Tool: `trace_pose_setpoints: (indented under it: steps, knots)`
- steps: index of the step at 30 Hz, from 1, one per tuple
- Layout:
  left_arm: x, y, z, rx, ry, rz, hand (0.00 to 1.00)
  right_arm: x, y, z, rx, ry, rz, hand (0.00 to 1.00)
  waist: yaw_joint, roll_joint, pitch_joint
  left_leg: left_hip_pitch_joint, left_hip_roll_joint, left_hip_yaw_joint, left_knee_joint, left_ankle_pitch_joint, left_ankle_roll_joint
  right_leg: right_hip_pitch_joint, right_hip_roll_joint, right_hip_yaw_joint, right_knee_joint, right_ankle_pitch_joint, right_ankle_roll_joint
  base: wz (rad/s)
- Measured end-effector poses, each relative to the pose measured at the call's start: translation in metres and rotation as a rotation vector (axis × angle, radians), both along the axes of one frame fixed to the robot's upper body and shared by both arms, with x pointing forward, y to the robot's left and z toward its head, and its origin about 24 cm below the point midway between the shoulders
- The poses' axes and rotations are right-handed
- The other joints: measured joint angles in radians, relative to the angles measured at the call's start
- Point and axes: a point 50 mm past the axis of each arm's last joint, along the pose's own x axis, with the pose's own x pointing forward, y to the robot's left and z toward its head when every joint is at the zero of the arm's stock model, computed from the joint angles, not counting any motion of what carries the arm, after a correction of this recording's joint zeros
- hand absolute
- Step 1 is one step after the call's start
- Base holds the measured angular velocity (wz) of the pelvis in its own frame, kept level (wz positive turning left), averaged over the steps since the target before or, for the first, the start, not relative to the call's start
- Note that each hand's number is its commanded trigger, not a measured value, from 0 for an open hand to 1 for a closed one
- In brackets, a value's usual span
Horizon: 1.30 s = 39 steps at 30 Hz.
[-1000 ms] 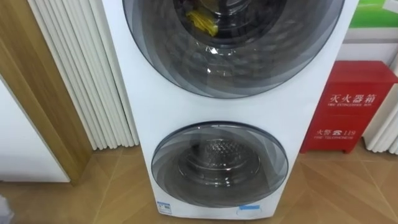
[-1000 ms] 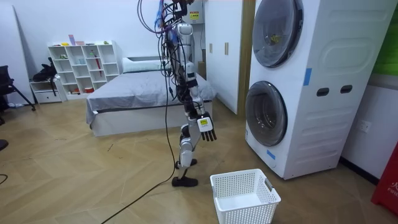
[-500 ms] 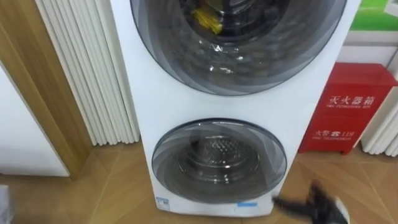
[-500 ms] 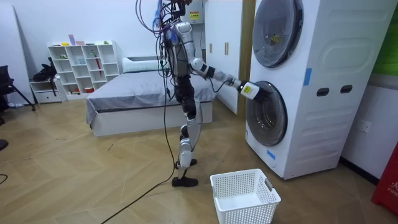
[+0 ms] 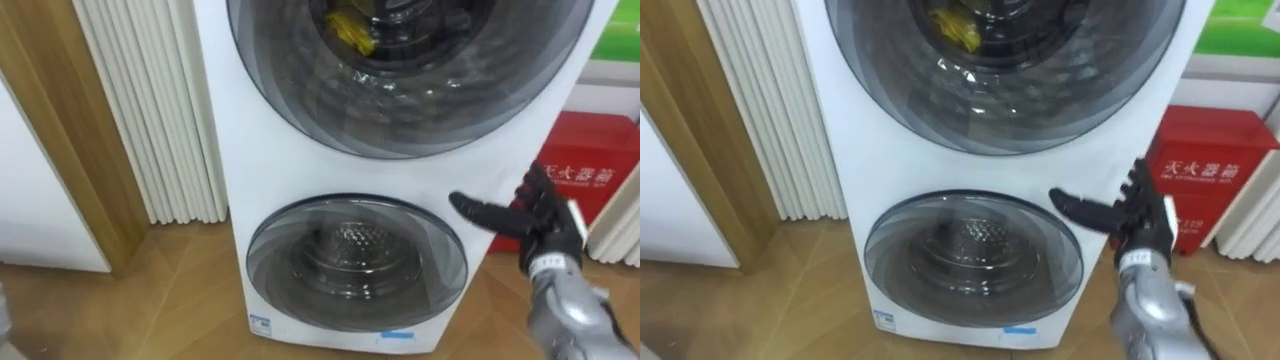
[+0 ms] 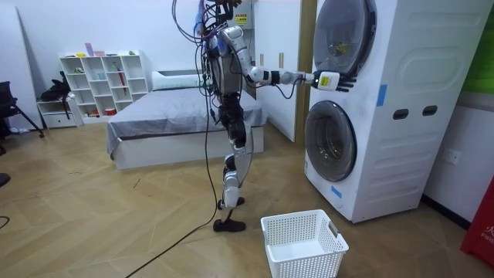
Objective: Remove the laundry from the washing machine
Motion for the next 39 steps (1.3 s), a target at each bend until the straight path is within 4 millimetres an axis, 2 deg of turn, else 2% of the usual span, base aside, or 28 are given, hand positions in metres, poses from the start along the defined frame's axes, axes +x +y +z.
trace_pose_setpoints:
  steps: [5, 10, 13, 15, 17, 22, 27, 34, 39]
  knots:
    - [0.000, 0.001, 0.001, 0.001, 0.000, -0.004, 0.00, 0.019, 0.005, 0.038, -0.005, -0.112, 0.015, 0.00, 0.000, 0.000, -0.0001, -0.018, -0.001, -0.004, 0.002, 0.002, 0.000, -0.014, 0.000, 0.000, -0.001, 0.000, 0.000, -0.01]
    - [0.000, 0.001, 0.001, 0.010, 0.007, -0.022, 0.00, 0.023, -0.003, 0.047, -0.013, -0.124, -0.026, 0.00, 0.008, -0.004, 0.0016, -0.014, -0.002, -0.013, 0.002, 0.002, 0.000, -0.012, 0.001, 0.000, 0.000, 0.000, 0.000, 0.04]
    - [0.002, 0.005, 0.003, 0.021, -0.005, -0.025, 0.00, 0.026, -0.006, 0.058, -0.031, -0.149, -0.052, 0.00, 0.010, -0.019, 0.0100, -0.025, -0.001, -0.014, 0.002, 0.004, -0.003, -0.018, 0.002, -0.011, 0.000, 0.000, 0.000, 0.01]
    - [0.002, 0.007, 0.005, 0.029, -0.013, -0.028, 0.00, 0.029, -0.007, 0.068, -0.056, -0.175, -0.064, 0.00, 0.013, -0.029, 0.0068, -0.036, 0.000, -0.015, 0.003, 0.005, -0.004, -0.031, 0.003, -0.012, 0.000, 0.000, 0.000, 0.00]
    - [0.002, 0.008, 0.005, 0.029, -0.014, -0.028, 0.00, 0.031, -0.009, 0.075, -0.063, -0.192, -0.081, 0.00, 0.018, -0.031, 0.0052, -0.036, 0.000, -0.015, 0.003, 0.005, -0.004, -0.032, 0.003, -0.012, 0.000, 0.000, 0.000, 0.00]
    - [-0.001, 0.009, 0.005, 0.038, 0.012, -0.023, 0.00, 0.029, -0.009, 0.084, -0.078, -0.209, -0.097, 0.00, 0.021, -0.037, -0.0005, -0.031, 0.002, -0.016, 0.001, 0.005, -0.004, -0.033, 0.004, -0.011, -0.001, 0.000, 0.000, 0.00]
    - [-0.004, 0.012, 0.005, 0.058, 0.042, -0.022, 0.00, 0.028, -0.007, 0.094, -0.101, -0.237, -0.100, 0.00, 0.022, -0.038, -0.0007, -0.031, 0.003, -0.016, -0.001, 0.006, -0.005, -0.035, 0.005, -0.010, -0.001, 0.000, 0.000, 0.00]
    - [-0.006, 0.014, 0.005, 0.093, 0.071, -0.104, 0.00, 0.025, -0.006, 0.108, -0.165, -0.272, -0.099, 0.00, 0.022, -0.039, -0.0014, -0.031, 0.003, -0.016, -0.002, 0.006, -0.005, -0.037, 0.005, -0.010, -0.001, 0.000, 0.000, -0.02]
    - [-0.009, 0.014, 0.004, 0.093, 0.095, -0.131, 0.00, 0.019, 0.001, 0.126, -0.240, -0.334, -0.089, 0.00, 0.015, -0.040, -0.0017, -0.026, 0.004, -0.016, -0.004, 0.006, -0.005, -0.032, 0.006, -0.008, 0.001, 0.000, 0.000, -0.06]
